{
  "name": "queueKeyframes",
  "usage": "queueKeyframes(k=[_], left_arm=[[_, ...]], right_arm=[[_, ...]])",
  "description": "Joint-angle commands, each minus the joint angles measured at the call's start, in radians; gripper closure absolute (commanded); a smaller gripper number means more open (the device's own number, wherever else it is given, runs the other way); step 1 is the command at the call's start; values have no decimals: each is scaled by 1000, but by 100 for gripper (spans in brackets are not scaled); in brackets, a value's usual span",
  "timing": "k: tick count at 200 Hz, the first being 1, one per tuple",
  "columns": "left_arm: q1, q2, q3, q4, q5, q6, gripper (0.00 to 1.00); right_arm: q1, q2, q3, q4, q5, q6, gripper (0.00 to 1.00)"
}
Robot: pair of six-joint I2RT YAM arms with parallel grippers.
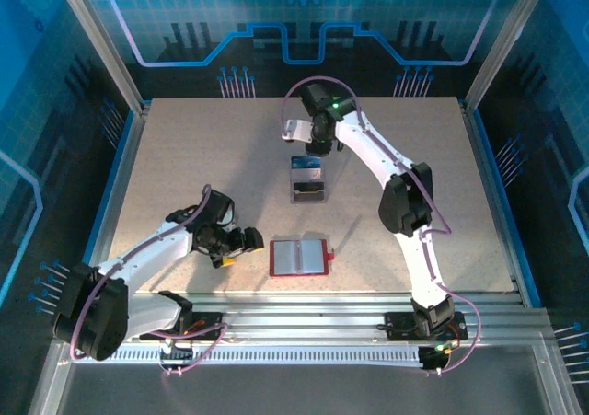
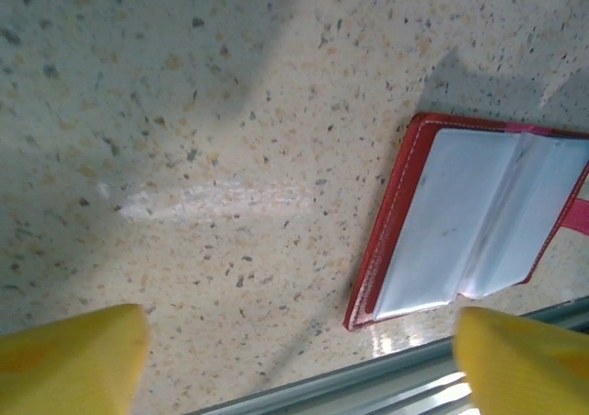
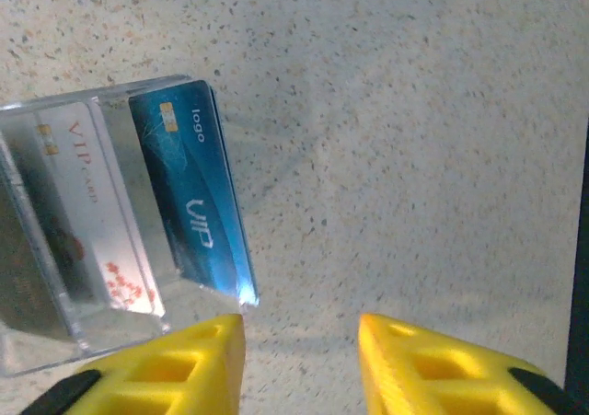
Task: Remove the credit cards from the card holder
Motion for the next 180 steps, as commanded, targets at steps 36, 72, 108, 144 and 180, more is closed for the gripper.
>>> queueKeyframes(k=[36,72,108,144,180], left_arm=[[29,55,93,-1,-112,64,1],[50,83,149,46,-207,126,1],[58,68,184,107,-411,235,1],[60,30,133,261,-720,358,1],[76,55,85,432,-857,431,1]], right_arm=[[-7,-284,-376,274,55,118,0],[-26,-431,-609,414,90,193,0],[-74,-583,-876,582,127,354,0],[-158,-732,-1165,796,123,490,0],[-271,-809,-1376,973,129,624,0]])
